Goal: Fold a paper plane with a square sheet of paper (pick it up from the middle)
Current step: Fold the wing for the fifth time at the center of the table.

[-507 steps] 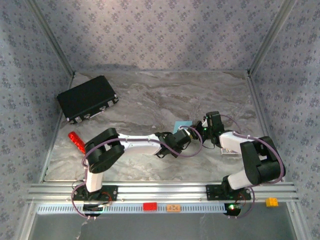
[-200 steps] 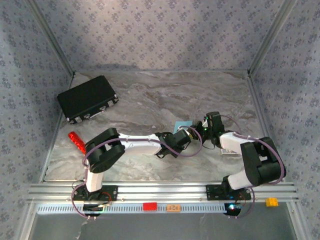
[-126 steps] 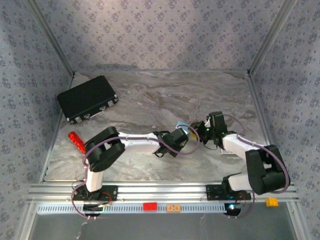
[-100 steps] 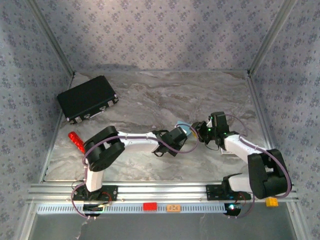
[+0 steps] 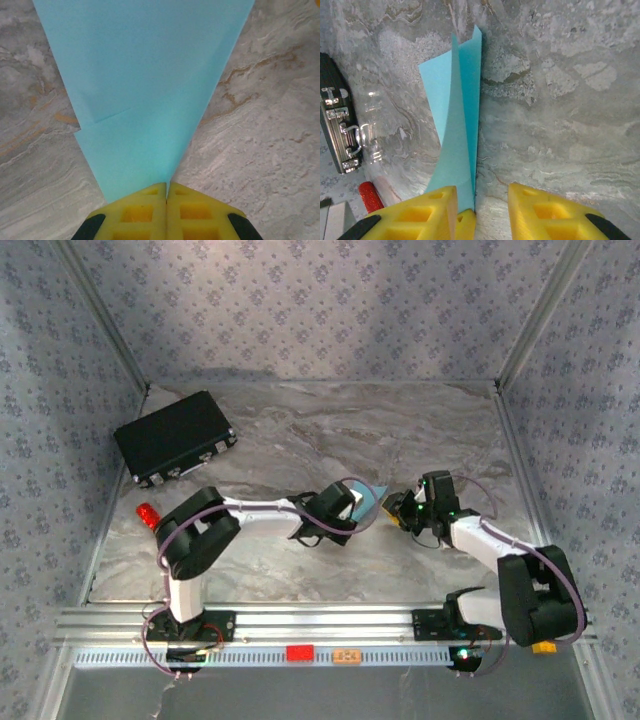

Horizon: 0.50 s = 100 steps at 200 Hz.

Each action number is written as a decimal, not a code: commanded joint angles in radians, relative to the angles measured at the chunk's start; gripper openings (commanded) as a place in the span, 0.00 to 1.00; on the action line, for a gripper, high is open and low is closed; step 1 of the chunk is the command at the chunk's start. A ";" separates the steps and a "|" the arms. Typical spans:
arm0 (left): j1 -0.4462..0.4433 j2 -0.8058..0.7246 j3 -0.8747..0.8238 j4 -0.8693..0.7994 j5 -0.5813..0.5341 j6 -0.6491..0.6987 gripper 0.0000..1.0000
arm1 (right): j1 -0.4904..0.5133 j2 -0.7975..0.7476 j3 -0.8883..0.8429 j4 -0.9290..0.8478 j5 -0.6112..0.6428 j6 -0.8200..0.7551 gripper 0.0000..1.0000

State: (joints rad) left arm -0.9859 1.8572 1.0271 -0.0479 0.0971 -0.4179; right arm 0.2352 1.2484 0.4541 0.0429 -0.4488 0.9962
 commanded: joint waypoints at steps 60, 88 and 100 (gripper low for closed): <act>0.120 0.022 -0.088 0.237 0.409 -0.112 0.00 | 0.085 -0.104 -0.040 0.108 0.089 -0.174 0.28; 0.139 0.061 -0.071 0.254 0.477 -0.145 0.00 | 0.096 -0.057 -0.016 0.132 0.006 -0.199 0.26; 0.146 0.072 -0.068 0.263 0.496 -0.160 0.00 | 0.105 -0.029 -0.002 0.140 -0.024 -0.208 0.25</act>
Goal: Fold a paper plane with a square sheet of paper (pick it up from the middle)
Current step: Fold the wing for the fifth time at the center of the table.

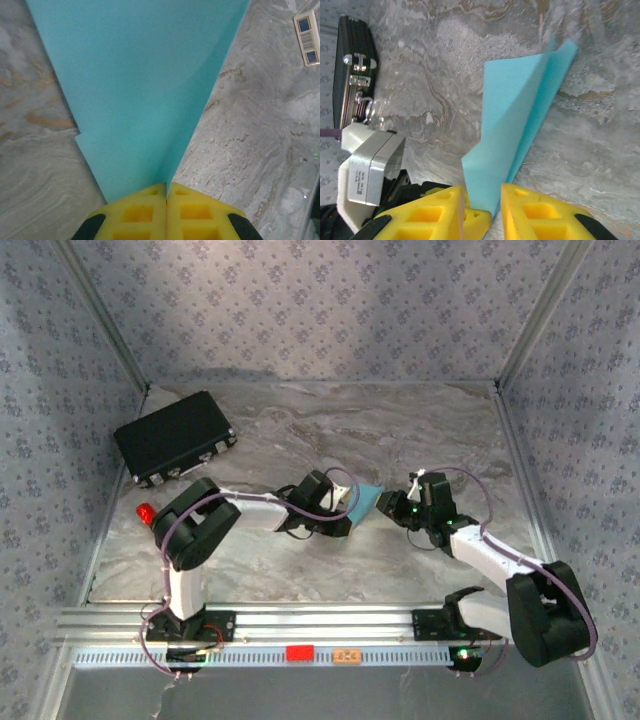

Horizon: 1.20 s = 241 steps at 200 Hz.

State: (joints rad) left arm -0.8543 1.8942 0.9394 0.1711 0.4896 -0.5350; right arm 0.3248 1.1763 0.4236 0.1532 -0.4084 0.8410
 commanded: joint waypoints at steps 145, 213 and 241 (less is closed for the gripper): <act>0.081 0.092 -0.073 0.274 0.204 -0.243 0.00 | 0.038 0.340 0.116 0.219 -0.175 -0.029 0.13; 0.100 0.132 -0.070 0.282 0.215 -0.295 0.00 | 0.030 0.411 0.129 0.271 -0.195 -0.017 0.13; 0.110 0.142 -0.078 0.292 0.213 -0.319 0.00 | 0.020 0.436 0.130 0.291 -0.206 -0.018 0.13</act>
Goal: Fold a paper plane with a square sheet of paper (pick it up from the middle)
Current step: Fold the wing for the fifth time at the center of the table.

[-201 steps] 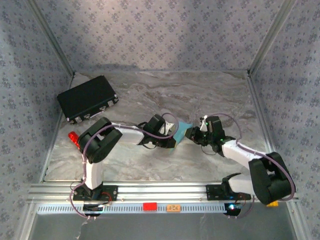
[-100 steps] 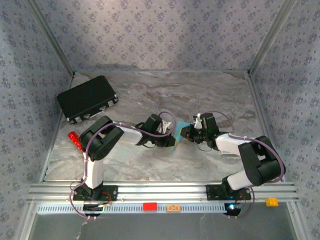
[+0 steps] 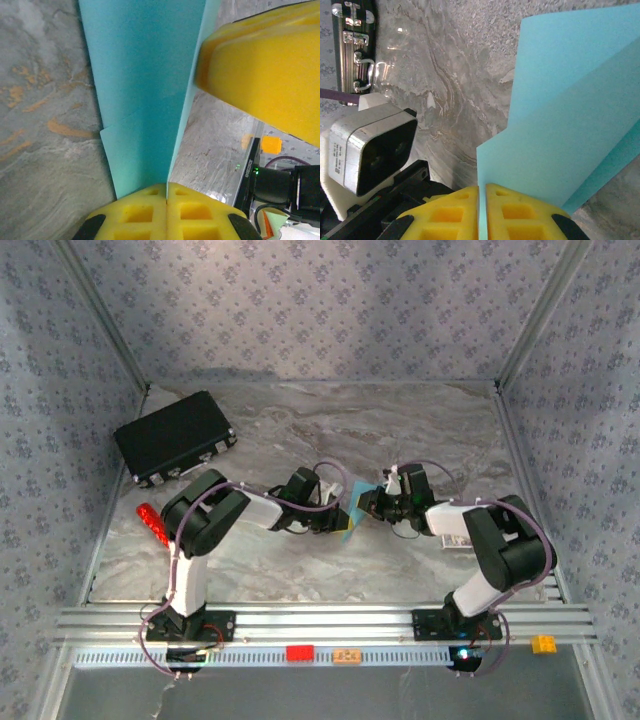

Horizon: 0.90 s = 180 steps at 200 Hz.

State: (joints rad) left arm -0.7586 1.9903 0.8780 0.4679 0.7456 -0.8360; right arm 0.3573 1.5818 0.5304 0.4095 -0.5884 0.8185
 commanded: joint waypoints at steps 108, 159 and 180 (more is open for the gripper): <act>0.034 0.069 -0.020 -0.041 -0.067 -0.063 0.00 | -0.033 0.104 0.052 0.072 -0.061 0.007 0.13; 0.037 0.081 -0.012 -0.059 -0.072 -0.071 0.00 | -0.037 0.127 0.060 0.081 -0.069 0.007 0.13; 0.037 0.083 -0.008 -0.072 -0.077 -0.073 0.00 | -0.039 0.141 0.062 0.087 -0.073 0.005 0.13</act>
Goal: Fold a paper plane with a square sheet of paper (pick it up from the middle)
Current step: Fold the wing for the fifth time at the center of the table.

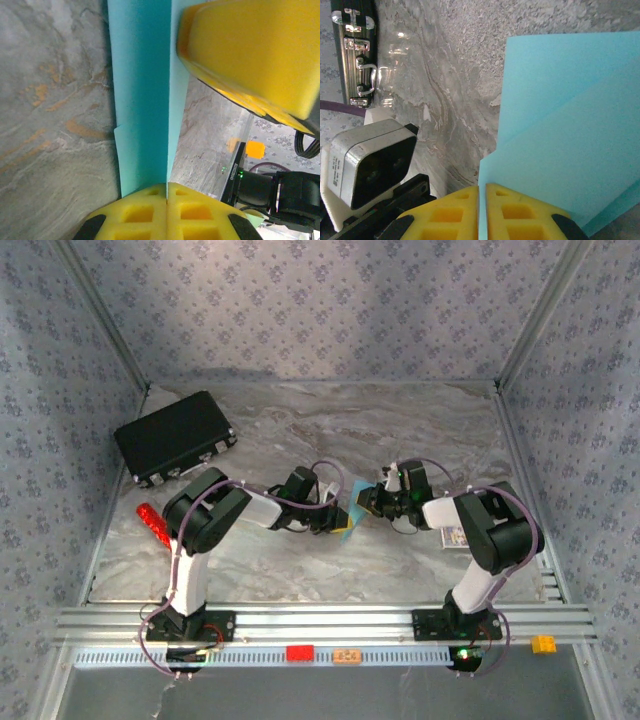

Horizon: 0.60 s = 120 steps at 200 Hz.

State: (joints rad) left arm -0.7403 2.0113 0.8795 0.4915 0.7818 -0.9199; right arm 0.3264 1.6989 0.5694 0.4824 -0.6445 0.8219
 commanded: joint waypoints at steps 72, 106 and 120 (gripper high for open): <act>0.023 0.061 -0.010 -0.118 -0.126 0.009 0.00 | -0.014 0.078 0.020 -0.007 0.009 -0.005 0.11; 0.014 0.031 -0.013 -0.116 -0.117 0.026 0.11 | -0.013 0.093 0.012 -0.085 0.056 -0.025 0.10; 0.006 0.019 -0.003 -0.128 -0.107 0.036 0.13 | -0.015 0.094 0.007 -0.102 0.064 -0.032 0.10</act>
State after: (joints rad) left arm -0.7403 2.0071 0.8841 0.4820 0.7853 -0.9276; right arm 0.3206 1.7535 0.5819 0.4931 -0.6502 0.8207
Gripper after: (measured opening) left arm 0.114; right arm 0.101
